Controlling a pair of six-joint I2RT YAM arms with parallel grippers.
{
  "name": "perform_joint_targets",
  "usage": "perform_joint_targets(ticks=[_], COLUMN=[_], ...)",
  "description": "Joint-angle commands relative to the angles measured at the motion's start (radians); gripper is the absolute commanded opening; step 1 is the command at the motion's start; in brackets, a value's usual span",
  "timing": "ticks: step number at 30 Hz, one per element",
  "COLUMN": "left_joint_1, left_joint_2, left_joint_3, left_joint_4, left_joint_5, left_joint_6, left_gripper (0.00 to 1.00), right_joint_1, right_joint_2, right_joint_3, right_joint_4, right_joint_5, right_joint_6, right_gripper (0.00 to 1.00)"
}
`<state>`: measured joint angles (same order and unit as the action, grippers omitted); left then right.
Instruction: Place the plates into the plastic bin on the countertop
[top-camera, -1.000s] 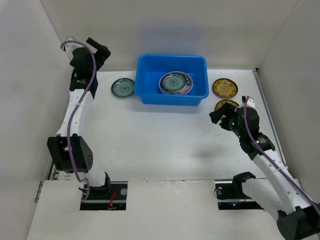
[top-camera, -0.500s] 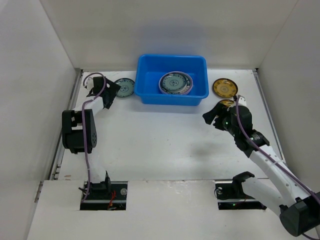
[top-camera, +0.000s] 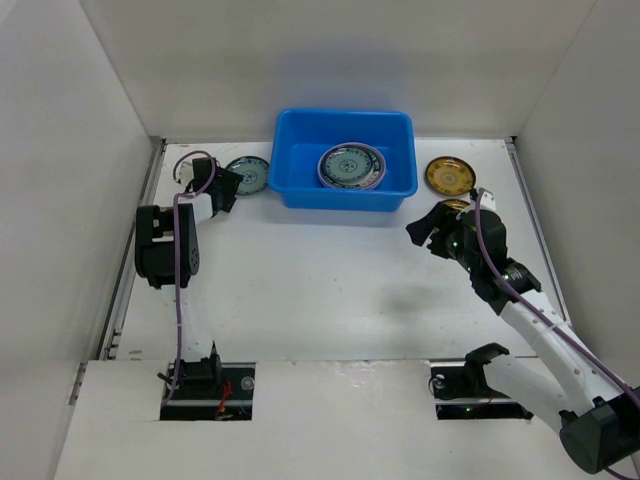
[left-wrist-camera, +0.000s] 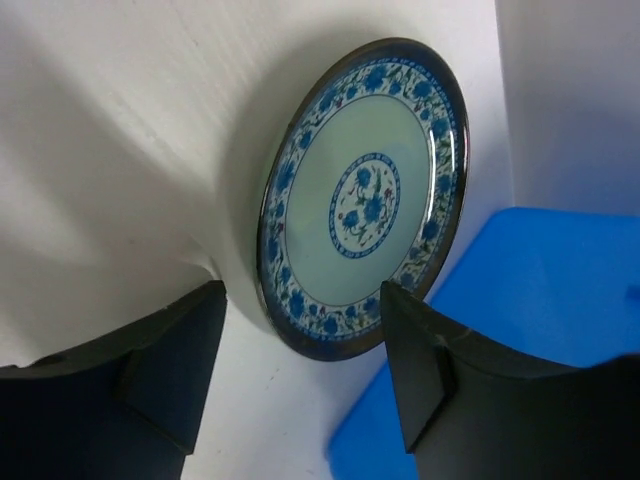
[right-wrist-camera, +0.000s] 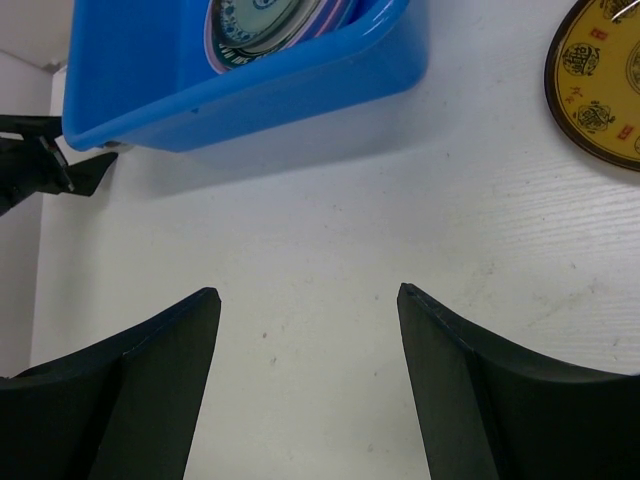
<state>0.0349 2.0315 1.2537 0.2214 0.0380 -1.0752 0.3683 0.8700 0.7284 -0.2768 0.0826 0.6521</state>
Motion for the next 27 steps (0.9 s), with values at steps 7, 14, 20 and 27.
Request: perform_joint_targets(ticks=[7,14,20,27], left_joint_1=[0.009,0.030,0.078,-0.003], left_joint_2=[0.116,0.075,-0.072,-0.114], left_joint_3=[0.108,0.131,0.205,0.492], left_joint_4=[-0.004,-0.004,-0.030,-0.168], left_joint_5=[0.019,0.008,0.023,0.123], left_joint_6=[-0.060,-0.062,-0.019,0.110], left_gripper=[0.26,0.00,0.00,0.02], right_joint_1=[0.010,-0.004,-0.018,-0.064], right_joint_2=[-0.012,-0.025,-0.045,-0.097], right_joint_3=[0.065,0.062,0.060,0.039], right_joint_4=[0.030,0.021,0.016,-0.007], right_joint_5=[0.020,0.022,0.022,0.023], right_joint_6=[0.000,-0.003,-0.012,-0.009], right_gripper=[0.77,0.77,0.77,0.77])
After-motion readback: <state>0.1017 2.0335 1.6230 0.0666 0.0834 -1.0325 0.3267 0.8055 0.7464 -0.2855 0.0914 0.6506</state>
